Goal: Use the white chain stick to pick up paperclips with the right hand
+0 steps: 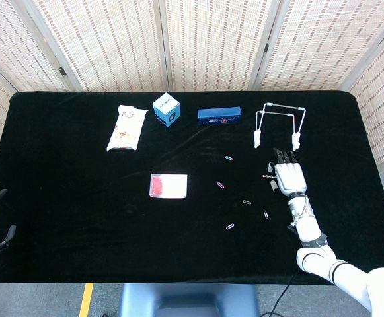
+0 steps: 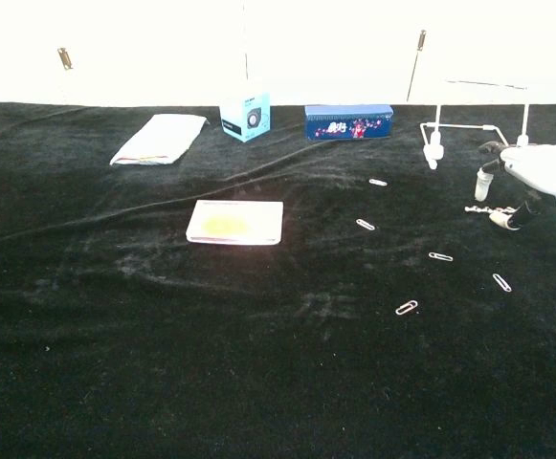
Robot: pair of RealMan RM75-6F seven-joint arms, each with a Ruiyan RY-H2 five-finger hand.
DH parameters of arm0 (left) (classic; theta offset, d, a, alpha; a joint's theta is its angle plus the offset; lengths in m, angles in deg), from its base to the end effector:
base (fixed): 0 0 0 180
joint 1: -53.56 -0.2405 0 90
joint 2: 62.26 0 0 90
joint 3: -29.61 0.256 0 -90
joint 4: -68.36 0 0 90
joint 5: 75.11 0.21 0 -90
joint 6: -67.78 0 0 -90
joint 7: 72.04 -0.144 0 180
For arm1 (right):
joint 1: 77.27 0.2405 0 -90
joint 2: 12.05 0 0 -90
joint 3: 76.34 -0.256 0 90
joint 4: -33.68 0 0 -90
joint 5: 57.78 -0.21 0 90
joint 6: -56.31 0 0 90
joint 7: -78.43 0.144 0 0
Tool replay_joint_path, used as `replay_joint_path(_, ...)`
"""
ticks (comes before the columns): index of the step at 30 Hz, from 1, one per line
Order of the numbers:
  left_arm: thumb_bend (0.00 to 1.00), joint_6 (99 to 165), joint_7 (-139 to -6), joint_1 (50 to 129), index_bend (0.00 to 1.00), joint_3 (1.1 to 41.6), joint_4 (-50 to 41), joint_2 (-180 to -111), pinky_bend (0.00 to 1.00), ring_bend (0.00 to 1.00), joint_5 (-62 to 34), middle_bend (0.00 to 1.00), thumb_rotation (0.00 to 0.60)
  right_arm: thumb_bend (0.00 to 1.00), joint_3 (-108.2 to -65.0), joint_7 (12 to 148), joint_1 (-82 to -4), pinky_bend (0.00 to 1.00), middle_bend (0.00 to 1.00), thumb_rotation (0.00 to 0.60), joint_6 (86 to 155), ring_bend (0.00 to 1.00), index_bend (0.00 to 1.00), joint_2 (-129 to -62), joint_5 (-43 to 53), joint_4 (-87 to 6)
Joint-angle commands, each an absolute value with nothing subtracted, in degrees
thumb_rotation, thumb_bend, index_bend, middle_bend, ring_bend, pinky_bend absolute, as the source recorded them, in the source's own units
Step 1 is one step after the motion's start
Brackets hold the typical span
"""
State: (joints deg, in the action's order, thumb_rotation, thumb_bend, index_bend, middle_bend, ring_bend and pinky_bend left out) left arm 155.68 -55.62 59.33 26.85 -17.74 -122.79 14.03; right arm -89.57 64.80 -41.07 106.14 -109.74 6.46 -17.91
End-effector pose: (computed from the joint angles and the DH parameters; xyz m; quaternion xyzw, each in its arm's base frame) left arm -0.3224 0.1874 0.1941 -0.5810 -0.3907 -0.4510 0.5535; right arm -0.2808 -0.3839 -0.0018 0.6762 -0.3914 0.2684 0.5634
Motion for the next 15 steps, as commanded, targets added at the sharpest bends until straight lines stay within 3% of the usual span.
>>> replay_joint_path(1, 0.5, 155.6, -55.5, 59.4, 0.0, 26.9, -17.7, -122.8, 0.01, 0.0, 14.0, 0.0, 0.6, 0.41, -89.6, 65.8, -40.7, 0.0, 0.0, 0.6, 106.2, 0.0, 0.42, -110.4, 7.0, -16.9)
replay_joint_path(15, 0.5, 156.0, -54.7, 59.2, 0.0, 26.6, -17.3, -122.7, 0.0, 0.0, 13.7, 0.0, 0.6, 0.42, -89.5, 68.8, -39.0, 0.0, 0.0, 0.6, 105.2, 0.0, 0.48, -113.4, 8.5, -11.9)
